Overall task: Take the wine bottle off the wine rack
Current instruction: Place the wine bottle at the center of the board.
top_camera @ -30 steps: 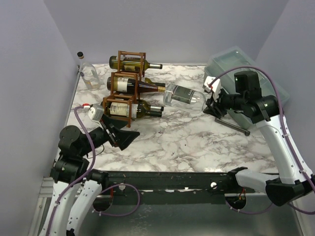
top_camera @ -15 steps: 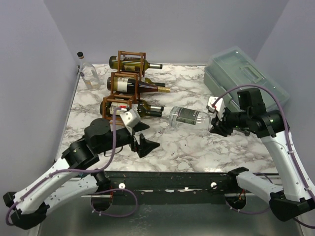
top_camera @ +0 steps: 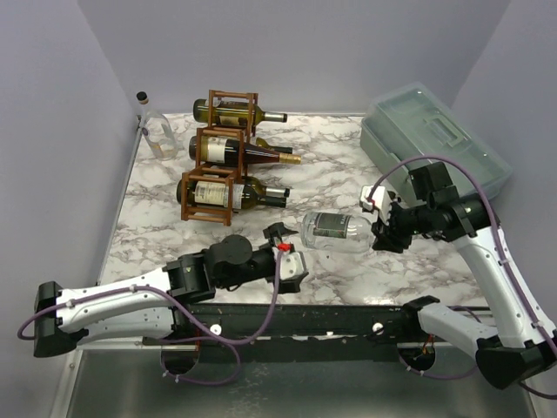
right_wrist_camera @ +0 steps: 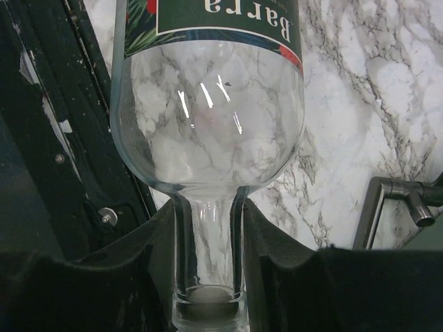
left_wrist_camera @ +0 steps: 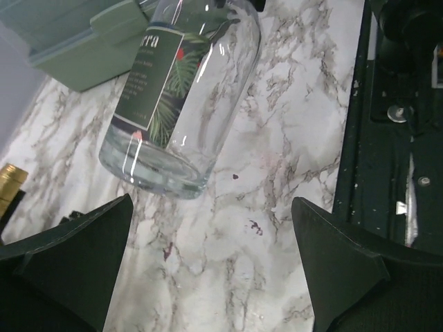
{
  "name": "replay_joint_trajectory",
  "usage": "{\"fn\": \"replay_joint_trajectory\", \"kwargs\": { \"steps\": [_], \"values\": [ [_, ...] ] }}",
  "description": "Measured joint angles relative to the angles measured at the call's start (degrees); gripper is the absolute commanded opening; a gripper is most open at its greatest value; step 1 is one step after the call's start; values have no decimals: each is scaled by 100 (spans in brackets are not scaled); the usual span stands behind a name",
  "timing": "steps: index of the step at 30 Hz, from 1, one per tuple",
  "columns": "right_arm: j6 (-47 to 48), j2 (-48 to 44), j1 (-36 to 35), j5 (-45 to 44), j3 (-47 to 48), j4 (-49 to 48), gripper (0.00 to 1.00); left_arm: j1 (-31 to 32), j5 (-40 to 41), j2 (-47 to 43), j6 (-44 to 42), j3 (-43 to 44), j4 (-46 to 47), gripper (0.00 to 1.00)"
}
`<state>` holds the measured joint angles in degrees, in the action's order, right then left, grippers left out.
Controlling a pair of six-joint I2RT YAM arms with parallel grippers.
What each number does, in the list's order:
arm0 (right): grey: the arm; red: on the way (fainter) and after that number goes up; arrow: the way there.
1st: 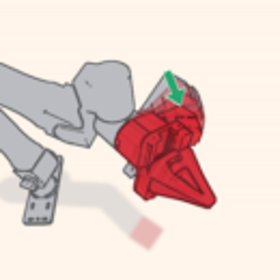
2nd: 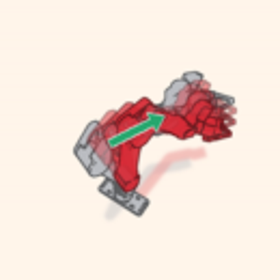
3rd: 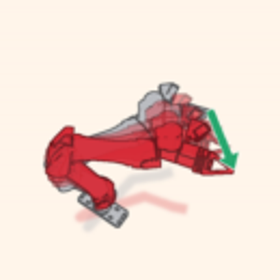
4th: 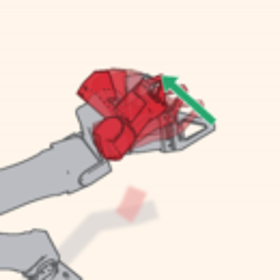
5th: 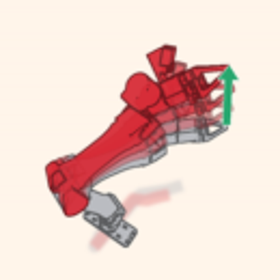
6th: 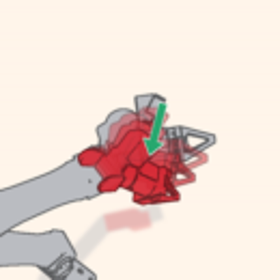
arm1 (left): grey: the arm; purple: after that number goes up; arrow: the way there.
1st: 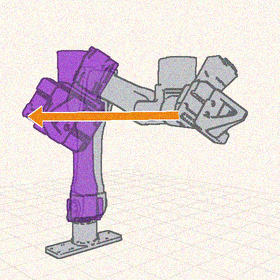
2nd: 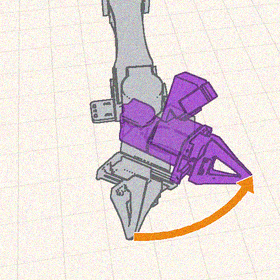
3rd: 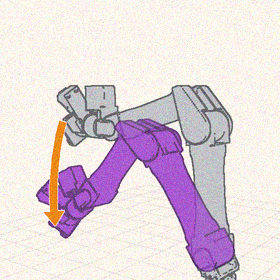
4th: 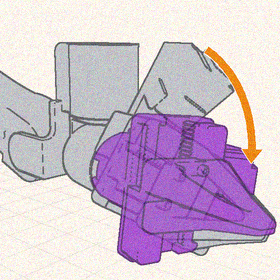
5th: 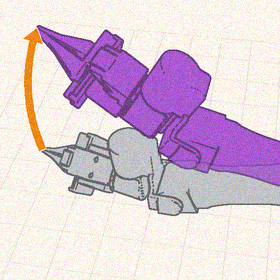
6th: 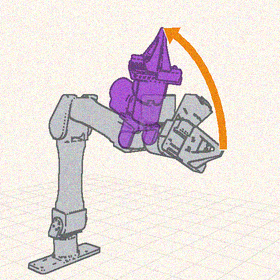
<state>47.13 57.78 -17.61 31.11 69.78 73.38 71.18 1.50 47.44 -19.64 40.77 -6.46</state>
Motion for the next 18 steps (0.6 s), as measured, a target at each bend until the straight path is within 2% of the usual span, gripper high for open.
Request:
{"fn": "replay_joint_trajectory", "kwargs": {
  "steps": [7,18],
  "values": [
    [138,501,0,9,-151,31,0,544,719,1045,-1178,-199,955,99],
    [129,938,0,-48,-153,238,0,610,1132,2223,-1768,-225,2238,99]
  ]
}}
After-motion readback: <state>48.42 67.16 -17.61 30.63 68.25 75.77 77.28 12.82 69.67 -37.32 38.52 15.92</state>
